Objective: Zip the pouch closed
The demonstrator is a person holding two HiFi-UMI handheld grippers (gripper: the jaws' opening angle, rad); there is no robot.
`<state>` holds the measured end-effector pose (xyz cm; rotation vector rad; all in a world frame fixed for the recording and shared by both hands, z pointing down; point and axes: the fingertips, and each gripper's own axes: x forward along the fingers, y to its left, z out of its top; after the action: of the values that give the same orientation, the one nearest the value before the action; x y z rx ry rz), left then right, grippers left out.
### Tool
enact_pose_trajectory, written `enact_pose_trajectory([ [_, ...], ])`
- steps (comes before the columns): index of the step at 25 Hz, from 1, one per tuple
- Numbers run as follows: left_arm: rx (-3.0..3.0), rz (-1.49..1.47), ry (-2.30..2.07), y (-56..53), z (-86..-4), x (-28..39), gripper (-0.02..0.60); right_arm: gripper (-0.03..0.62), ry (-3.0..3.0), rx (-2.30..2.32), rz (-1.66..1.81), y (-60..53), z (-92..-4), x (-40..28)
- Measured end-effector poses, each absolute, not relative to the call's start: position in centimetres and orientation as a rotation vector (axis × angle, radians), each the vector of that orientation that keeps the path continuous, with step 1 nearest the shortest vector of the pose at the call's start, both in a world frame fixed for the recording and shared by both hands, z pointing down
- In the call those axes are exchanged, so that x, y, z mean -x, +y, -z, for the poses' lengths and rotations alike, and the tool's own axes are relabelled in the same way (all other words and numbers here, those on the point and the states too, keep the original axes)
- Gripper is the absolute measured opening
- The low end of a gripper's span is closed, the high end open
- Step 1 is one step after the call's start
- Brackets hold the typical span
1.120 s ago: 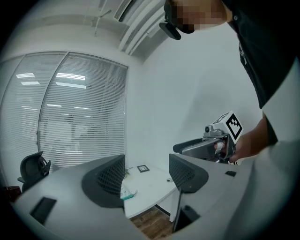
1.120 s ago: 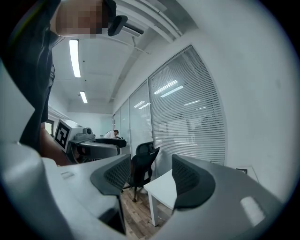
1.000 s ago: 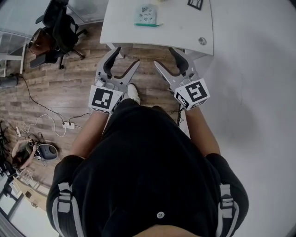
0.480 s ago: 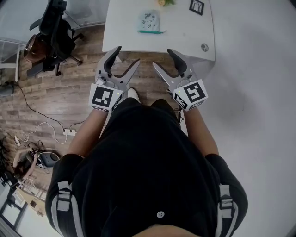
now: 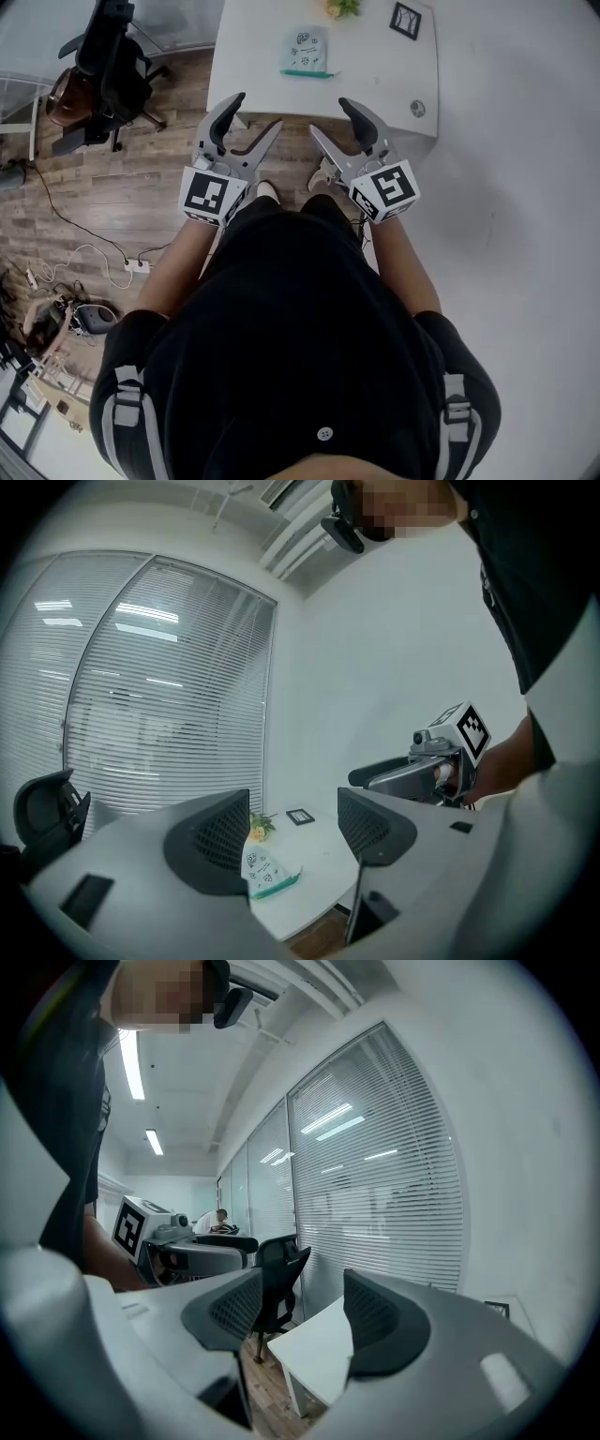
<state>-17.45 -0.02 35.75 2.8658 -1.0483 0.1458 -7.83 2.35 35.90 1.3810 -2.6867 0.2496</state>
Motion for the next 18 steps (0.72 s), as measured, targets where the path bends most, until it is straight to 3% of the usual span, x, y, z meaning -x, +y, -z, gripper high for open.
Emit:
enact_pose_trajectory([
  [18,-2.738,-0.238,-1.265,-10.3,-37.4,6.6,0.293,0.265,-2.792,-1.128,-0.28,-10.2,-38.2,-2.9],
])
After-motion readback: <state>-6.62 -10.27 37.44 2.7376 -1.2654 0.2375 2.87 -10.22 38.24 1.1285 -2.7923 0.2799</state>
